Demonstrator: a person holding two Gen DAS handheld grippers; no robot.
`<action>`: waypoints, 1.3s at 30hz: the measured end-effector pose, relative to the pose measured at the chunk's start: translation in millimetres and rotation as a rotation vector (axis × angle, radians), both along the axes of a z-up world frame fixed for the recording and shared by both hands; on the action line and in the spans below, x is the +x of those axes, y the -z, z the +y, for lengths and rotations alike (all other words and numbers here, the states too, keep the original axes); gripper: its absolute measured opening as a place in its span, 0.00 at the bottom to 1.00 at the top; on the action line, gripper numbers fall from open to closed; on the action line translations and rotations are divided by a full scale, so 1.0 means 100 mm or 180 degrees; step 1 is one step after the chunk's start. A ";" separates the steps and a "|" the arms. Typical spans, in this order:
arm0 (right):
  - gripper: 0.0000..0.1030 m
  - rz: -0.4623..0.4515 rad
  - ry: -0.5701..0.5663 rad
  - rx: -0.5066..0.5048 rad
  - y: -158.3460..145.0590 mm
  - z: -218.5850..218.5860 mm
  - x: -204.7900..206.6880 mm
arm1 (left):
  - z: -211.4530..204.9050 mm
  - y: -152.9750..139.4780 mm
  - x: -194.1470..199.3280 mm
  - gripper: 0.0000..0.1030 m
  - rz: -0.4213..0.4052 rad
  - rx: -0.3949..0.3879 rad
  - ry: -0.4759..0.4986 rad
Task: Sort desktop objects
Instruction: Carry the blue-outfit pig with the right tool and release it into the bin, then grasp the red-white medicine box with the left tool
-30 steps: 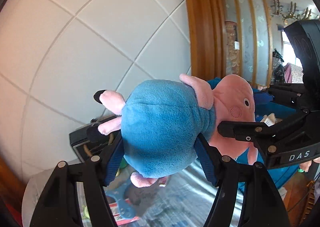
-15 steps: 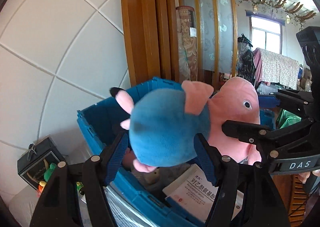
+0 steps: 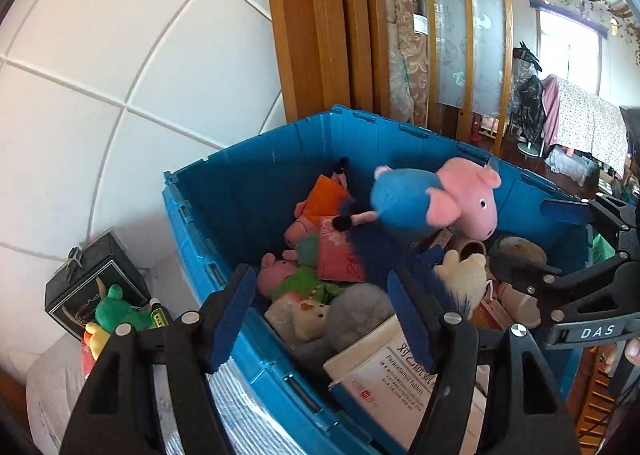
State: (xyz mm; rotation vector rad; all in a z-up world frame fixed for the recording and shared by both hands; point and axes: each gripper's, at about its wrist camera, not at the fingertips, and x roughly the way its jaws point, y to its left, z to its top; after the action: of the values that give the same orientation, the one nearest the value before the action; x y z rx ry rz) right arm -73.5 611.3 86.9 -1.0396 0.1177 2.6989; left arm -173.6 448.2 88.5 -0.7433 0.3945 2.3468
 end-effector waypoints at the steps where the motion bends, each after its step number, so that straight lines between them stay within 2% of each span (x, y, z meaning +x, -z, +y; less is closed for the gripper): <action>1: 1.00 0.0040 -0.0008 -0.0003 -0.01 -0.01 0.02 | -0.08 -0.02 0.03 0.69 0.0046 0.0027 -0.0045; 4: 1.00 0.0154 -0.0020 -0.0009 -0.06 -0.09 0.11 | -0.39 -0.08 0.10 0.75 0.0203 0.0154 -0.0206; 8: 1.00 0.0323 -0.0130 -0.0016 -0.15 -0.33 0.23 | -0.92 -0.14 0.18 0.77 0.0315 0.0369 -0.0492; 12: 1.00 0.0602 -0.0353 -0.0068 -0.22 -0.73 0.39 | -1.57 -0.03 0.12 0.77 0.0092 0.0570 -0.0679; 16: 1.00 0.0902 -0.0572 -0.0142 -0.22 -1.12 0.43 | -2.21 0.25 0.10 0.77 -0.0136 0.0611 -0.0967; 19: 1.00 0.1005 -0.0756 -0.0174 -0.20 -1.45 0.37 | -2.70 0.45 0.14 0.77 -0.0108 0.0587 -0.1298; 23: 1.00 0.1056 -0.1031 -0.0187 -0.14 -1.92 0.23 | -3.37 0.72 0.12 0.77 -0.0212 0.0567 -0.1811; 27: 1.00 0.1011 -0.1195 -0.0193 0.05 -2.32 0.08 | -3.91 1.00 0.11 0.77 -0.0365 0.0442 -0.2223; 31: 1.00 0.0717 -0.1324 -0.0349 0.38 -2.57 -0.17 | -4.30 1.35 0.10 0.77 -0.0581 0.0376 -0.2478; 35: 1.00 0.0399 -0.1319 -0.0322 0.73 -2.69 -0.40 | -4.45 1.73 0.05 0.77 -0.0677 0.0193 -0.2468; 39: 1.00 0.0117 -0.1371 -0.0416 1.08 -2.75 -0.64 | -4.50 2.13 -0.07 0.77 -0.0857 0.0030 -0.2253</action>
State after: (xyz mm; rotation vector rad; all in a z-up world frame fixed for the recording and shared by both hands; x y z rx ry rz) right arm -137.5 336.0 -20.6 -1.1668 0.0856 3.1332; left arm -180.9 -1.6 -124.9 -1.3440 -0.0135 2.8201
